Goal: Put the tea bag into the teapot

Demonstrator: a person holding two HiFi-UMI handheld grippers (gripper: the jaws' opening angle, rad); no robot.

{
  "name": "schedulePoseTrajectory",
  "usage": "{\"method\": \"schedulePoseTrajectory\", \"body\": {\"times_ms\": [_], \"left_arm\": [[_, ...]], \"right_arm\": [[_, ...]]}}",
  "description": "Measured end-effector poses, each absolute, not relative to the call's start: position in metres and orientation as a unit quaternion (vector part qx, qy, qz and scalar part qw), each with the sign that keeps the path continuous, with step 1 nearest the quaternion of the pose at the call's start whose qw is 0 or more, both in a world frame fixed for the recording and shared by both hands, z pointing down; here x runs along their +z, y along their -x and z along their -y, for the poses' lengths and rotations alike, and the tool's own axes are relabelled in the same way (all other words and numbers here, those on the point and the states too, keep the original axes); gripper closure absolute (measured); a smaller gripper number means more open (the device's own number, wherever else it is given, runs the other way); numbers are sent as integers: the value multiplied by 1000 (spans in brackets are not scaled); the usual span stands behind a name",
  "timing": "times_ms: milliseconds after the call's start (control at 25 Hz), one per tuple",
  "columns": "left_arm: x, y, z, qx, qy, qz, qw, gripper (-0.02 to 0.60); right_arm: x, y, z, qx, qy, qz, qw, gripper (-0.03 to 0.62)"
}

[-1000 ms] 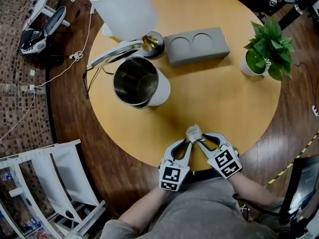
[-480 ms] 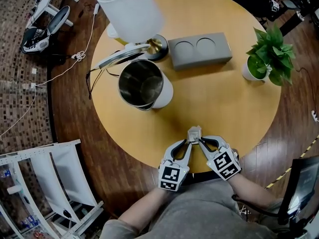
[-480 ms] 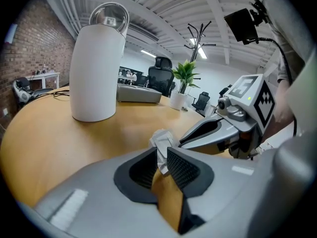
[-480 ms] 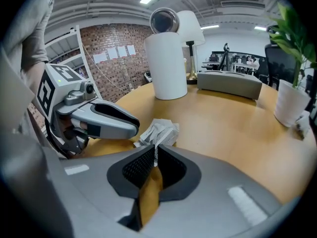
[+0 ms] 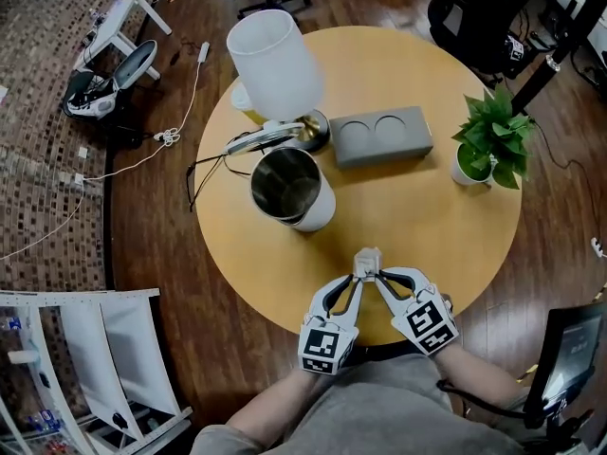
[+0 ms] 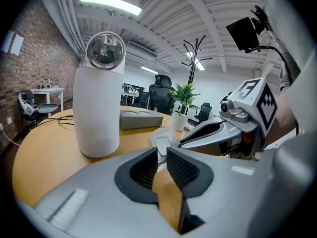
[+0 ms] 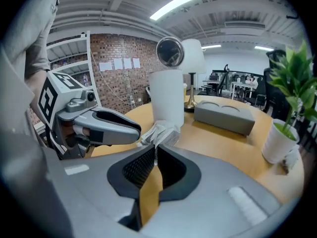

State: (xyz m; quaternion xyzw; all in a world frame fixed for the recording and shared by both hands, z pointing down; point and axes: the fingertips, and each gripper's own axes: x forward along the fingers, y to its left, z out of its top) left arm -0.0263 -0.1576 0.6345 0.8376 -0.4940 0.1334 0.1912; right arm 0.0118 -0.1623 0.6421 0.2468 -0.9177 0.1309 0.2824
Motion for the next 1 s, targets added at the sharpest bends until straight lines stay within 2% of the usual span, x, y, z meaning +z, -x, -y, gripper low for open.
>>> {"method": "schedulePoseTrajectory", "body": {"times_ms": [320, 560, 800, 1000], "left_arm": [[531, 37, 165, 67, -842, 522, 122, 532], [462, 49, 164, 31, -835, 546, 59, 562], [423, 53, 161, 4, -830, 557, 10, 578], [414, 53, 157, -1, -823, 567, 1, 578]], "right_arm": [[540, -5, 177, 62, -273, 935, 219, 566], [474, 0, 181, 10, -284, 944, 168, 566], [426, 3, 182, -29, -288, 949, 127, 566], [415, 0, 182, -40, -285, 951, 113, 566]]}}
